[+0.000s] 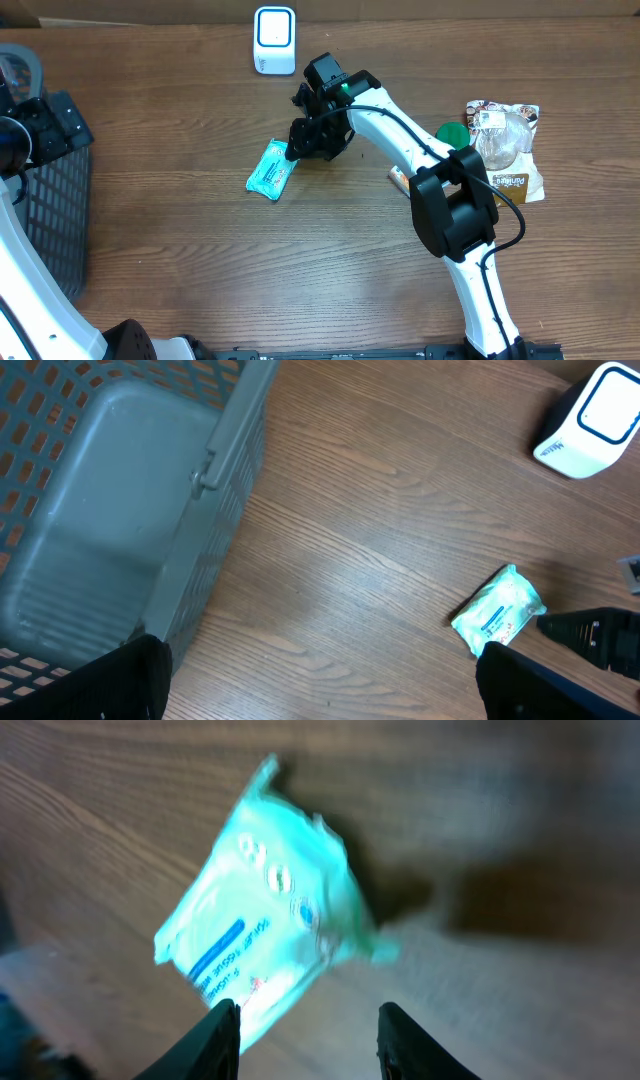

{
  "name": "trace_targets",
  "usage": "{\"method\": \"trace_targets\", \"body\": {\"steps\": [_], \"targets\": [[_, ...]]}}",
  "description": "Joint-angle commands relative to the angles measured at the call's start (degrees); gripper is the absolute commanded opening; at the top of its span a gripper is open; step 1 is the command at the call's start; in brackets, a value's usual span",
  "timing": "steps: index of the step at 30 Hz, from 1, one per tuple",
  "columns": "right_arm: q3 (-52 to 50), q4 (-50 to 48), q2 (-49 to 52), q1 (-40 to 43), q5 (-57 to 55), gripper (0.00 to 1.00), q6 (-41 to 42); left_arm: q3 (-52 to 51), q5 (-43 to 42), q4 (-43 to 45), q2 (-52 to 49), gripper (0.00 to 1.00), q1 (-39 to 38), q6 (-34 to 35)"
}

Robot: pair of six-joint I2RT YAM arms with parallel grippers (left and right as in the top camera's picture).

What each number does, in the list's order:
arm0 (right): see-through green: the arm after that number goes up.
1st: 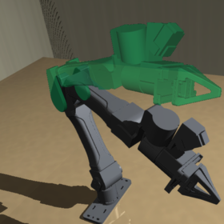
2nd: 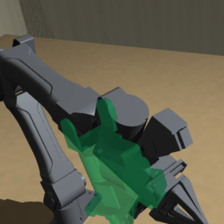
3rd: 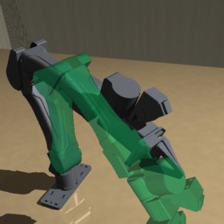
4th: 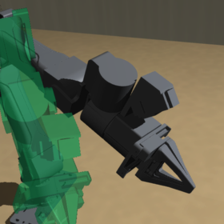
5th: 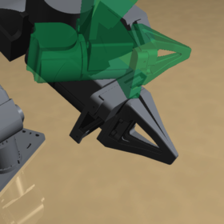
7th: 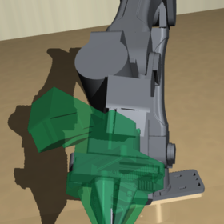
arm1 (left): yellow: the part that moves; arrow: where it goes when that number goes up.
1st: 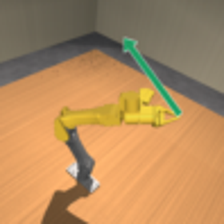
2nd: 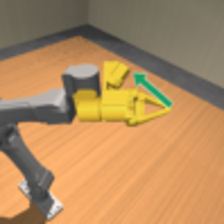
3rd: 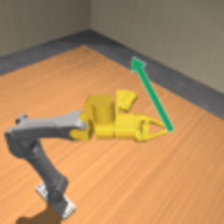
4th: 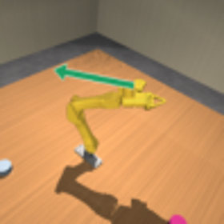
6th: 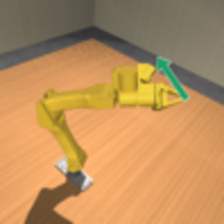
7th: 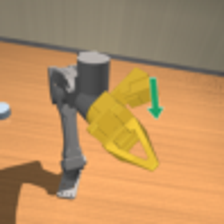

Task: Scan the item barcode

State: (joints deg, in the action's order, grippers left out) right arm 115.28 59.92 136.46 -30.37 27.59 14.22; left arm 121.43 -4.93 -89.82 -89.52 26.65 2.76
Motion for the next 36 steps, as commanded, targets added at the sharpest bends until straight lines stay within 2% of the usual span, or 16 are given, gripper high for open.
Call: {"method": "trace_targets", "body": {"steps": [1, 3, 4, 6, 13, 15, 19, 23, 25, 26, 30, 36], "targets": [[0.6, 1.4, -1.8, -1.8, 2.3, 0.42, 9.2, 0.6, -0.6, 0.1, -0.2, 1.0, -0.1, -0.9], [-0.4, 1.9, -1.7, -3.5, -1.0, 0.44, 14.6, 0.6, -0.6, 0.1, -0.2, 1.0, -0.1, -0.9], [-0.9, 1.9, -1.7, -4.2, -3.0, 0.49, 16.9, 0.6, -0.6, 0.1, -0.2, 1.0, -0.1, -0.9], [-2.4, 0.8, -1.7, -6.1, -8.9, 0.5, 22.6, 0.6, -0.6, 0.1, -0.2, 1.0, -0.1, -0.9], [-7.7, -8.0, -1.6, -9.2, -15.4, 0.52, 31.1, 0.6, -0.6, 0.1, -0.2, 1.0, -0.1, -0.9], [-9.4, -10.6, -1.5, -9.3, -15.7, 0.47, 31.0, 0.6, -0.6, 0.1, -0.2, 0.99, -0.1, -0.9], [-9.6, -9.9, -1.5, -9.3, -17.8, 0.25, 30.9, 0.6, -0.6, 0.1, -0.2, 1.0, -0.1, -0.9], [-9.6, -10.0, -1.5, -9.3, -17.7, 0.23, 30.7, 0.6, -0.6, 0.1, -0.2, 1.0, -0.1, -0.9], [-9.6, -10.0, -1.5, -9.3, -17.7, 0.13, 30.7, 0.6, -0.6, 0.1, -0.2, 1.0, -0.1, -0.9], [-9.6, -10.1, -1.5, -9.3, -17.7, 0.05, 30.2, 0.6, -0.6, 0.1, -0.2, 1.0, -0.1, -0.9], [-9.3, -9.8, -1.6, -9.3, -16.9, 0.04, 25.8, 0.6, -0.6, 0.1, -0.2, 1.0, -0.1, -0.9], [-2.9, -2.2, -2.6, -8.2, -15.3, 0.04, 14.7, 0.6, -0.6, 0.1, -0.2, 1.0, -0.1, -0.9]]}}
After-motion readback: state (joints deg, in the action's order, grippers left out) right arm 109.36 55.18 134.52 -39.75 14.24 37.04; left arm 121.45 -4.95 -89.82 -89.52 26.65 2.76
